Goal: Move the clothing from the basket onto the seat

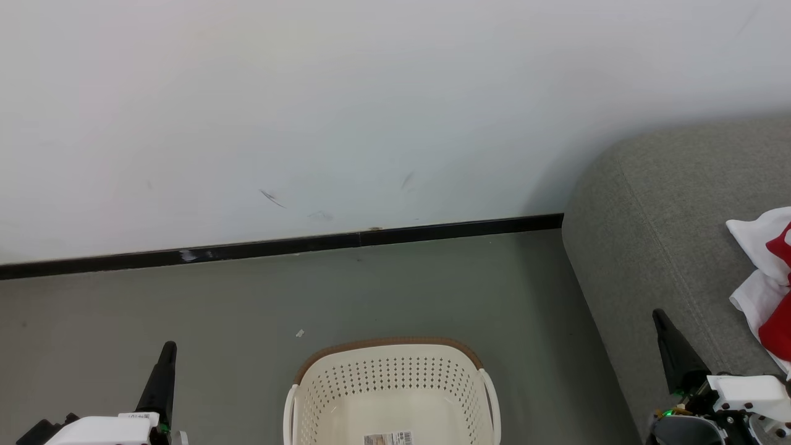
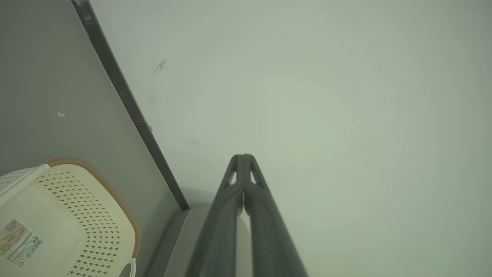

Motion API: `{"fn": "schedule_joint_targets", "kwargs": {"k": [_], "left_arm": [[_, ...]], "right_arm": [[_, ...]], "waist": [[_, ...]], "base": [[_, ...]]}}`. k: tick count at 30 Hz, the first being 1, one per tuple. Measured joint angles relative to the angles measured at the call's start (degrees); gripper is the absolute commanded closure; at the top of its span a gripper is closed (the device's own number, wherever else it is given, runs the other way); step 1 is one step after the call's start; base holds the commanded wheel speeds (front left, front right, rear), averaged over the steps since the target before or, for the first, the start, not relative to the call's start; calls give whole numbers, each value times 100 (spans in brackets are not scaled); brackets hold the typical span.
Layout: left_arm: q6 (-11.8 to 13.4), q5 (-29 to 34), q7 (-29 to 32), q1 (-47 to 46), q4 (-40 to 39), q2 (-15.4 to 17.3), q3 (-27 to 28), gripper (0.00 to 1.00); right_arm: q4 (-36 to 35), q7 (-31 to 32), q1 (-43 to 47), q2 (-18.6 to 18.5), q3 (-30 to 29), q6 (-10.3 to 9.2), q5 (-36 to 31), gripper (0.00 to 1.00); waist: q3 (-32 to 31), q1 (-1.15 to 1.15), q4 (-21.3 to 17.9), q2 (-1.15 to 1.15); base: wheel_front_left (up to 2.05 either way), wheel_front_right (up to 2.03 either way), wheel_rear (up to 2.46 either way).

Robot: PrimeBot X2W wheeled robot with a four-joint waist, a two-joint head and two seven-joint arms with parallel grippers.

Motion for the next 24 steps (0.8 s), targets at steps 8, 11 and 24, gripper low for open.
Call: {"fn": "schedule_joint_targets", "kwargs": {"k": [8,11,24], "left_arm": [[0,0,0,0,0,0,0,100],[0,0,0,0,0,0,0,100],[0,0,0,-1,0,0,0,100]], "right_arm": [[2,5,0,0,-3,0,0,100],[4,5,0,1,-4,0,0,100],[7,8,-1,1,-12,0,-1,100]], "waist": [[0,0,0,0],[0,0,0,0],[0,-1,0,0]], "base": [[0,0,0],[0,0,0],[0,0,0]]}}
